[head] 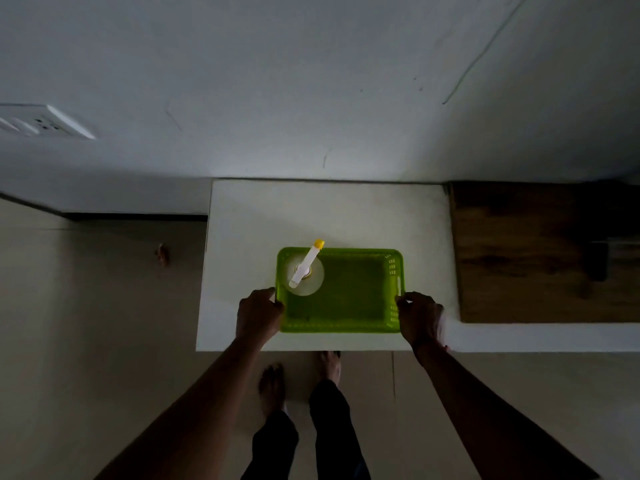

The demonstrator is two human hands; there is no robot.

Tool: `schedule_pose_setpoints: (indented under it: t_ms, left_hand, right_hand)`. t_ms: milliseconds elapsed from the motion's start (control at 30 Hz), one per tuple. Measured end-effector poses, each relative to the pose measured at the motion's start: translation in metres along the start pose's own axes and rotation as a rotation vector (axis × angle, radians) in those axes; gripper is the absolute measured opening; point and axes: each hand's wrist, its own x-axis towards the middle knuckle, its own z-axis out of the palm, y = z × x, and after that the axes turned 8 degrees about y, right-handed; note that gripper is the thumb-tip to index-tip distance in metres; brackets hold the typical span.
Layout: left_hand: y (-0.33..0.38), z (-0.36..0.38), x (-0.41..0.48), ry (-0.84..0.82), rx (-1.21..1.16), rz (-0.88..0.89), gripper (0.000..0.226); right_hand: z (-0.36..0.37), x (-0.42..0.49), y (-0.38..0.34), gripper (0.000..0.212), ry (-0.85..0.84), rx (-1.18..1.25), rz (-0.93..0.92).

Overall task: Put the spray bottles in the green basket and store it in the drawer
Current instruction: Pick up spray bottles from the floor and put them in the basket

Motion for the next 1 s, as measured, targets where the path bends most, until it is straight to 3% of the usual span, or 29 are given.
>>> schedule_pose_setpoints:
  t_ms: [100, 333, 633, 733, 900, 1000]
  left_hand:
    - [-0.004, -0.003, -0.006, -0.002, -0.015, -0.051, 0.052]
    - [-0.013, -0.024, -0.035, 0.108, -0.074, -0.065, 0.057]
    - [0.001, -0.031, -0.113, -0.075, 0.078, -0.053, 0.057]
    - [0.023, -0.015, -0.143, -0.131, 0.211, 0.051, 0.051]
    - [0.075, 0.014, -0.212, -0.183, 0.264, 0.311, 0.022]
    - [0.112, 0.037, -0.258, -0.186, 0.263, 0.385, 0.035]
  right_hand:
    - [-0.010, -0.009, -0.001, 0.037, 0.010, 0.052, 0.034]
    - [-0.044, -0.047, 0.007, 0.039, 0.083, 0.087, -0.087]
    - [-0.123, -0.124, 0.023, 0.047, 0.100, 0.233, 0.015]
    - [-0.155, -0.147, 0.044, 0.049, 0.131, 0.252, 0.028]
    - [-0.199, -0.183, 0.107, 0.048, 0.210, 0.252, 0.134]
    - [-0.215, -0.208, 0.161, 0.046, 0.253, 0.301, 0.216]
